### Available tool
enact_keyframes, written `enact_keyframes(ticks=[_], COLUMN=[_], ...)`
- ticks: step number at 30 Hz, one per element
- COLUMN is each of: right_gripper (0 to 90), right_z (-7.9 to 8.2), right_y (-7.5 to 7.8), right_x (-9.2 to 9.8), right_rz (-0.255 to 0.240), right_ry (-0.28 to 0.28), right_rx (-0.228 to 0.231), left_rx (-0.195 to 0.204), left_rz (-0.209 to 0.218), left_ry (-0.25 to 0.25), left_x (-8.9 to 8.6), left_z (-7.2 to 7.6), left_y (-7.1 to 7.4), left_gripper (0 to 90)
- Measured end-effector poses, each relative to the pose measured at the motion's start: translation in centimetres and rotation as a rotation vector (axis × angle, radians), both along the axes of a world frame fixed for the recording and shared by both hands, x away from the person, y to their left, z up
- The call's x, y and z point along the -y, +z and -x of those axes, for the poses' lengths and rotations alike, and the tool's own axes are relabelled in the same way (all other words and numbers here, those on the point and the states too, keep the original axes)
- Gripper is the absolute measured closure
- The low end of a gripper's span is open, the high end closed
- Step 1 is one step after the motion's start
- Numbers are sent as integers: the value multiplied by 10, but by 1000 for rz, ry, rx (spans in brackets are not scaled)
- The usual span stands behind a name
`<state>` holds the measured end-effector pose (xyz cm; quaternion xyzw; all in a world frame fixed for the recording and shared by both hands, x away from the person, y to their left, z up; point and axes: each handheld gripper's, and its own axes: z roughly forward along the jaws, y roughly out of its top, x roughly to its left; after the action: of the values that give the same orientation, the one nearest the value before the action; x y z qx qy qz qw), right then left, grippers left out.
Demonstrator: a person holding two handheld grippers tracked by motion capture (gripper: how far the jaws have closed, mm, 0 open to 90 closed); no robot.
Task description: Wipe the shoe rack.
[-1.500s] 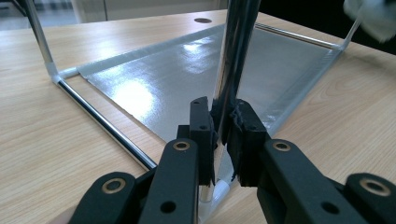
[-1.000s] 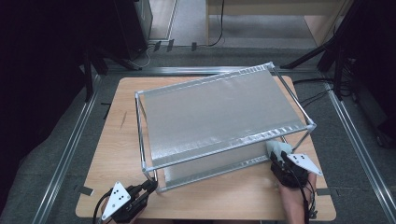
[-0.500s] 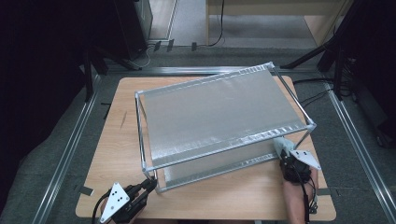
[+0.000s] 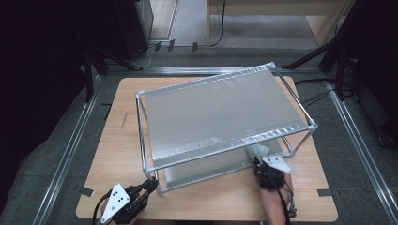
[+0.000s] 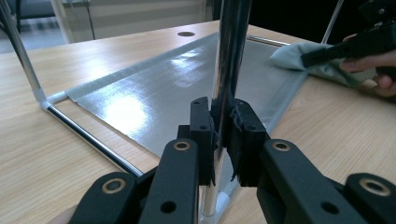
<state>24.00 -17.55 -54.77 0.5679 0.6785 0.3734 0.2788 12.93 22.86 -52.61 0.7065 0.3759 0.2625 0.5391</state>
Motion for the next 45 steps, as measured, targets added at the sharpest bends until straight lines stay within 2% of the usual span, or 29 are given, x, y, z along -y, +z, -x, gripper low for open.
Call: enact_keyframes(ticks=[6, 14, 18, 22, 25, 28, 32, 33, 35, 36, 41, 45], right_gripper=[844, 844, 844, 843, 842, 842, 839, 838, 835, 834, 832, 825], right_z=[13, 38, 54, 69, 71, 64, 43, 38, 26, 20, -6, -18], right_y=[-4, -7, -8, -8, -8, -7, -7, -7, -8, -8, -3, 3], right_x=[-51, -113, -141, -163, -166, -154, -119, -109, -85, -71, 2, 47], right_rz=[23, 33, 17, -13, -7, 35, 99, 125, 225, 241, 183, 159], right_ry=[137, 314, 406, 511, 542, 503, 401, 367, 305, 277, 72, -39], right_rx=[9, 9, 6, 5, 6, 19, 34, 40, 65, 65, 27, 2], left_rx=[-6, -10, -7, -5, 3, -1, -10, -9, -9, -7, -7, -12], left_rz=[2, 6, 5, 1, -11, -6, 8, 7, 5, 2, 2, 13], left_ry=[-12, -62, -73, -72, -64, -55, -52, -48, -49, -46, -33, -12], left_x=[6, 28, 38, 39, 39, 37, 31, 30, 29, 28, 24, 18], left_z=[1, 3, 5, 5, 6, 5, 2, 2, 1, 1, 0, -2], left_y=[1, 1, 1, 1, 1, 1, 1, 1, 0, 0, 0, 0], left_gripper=[818, 818, 818, 818, 820, 820, 818, 819, 819, 819, 819, 818])
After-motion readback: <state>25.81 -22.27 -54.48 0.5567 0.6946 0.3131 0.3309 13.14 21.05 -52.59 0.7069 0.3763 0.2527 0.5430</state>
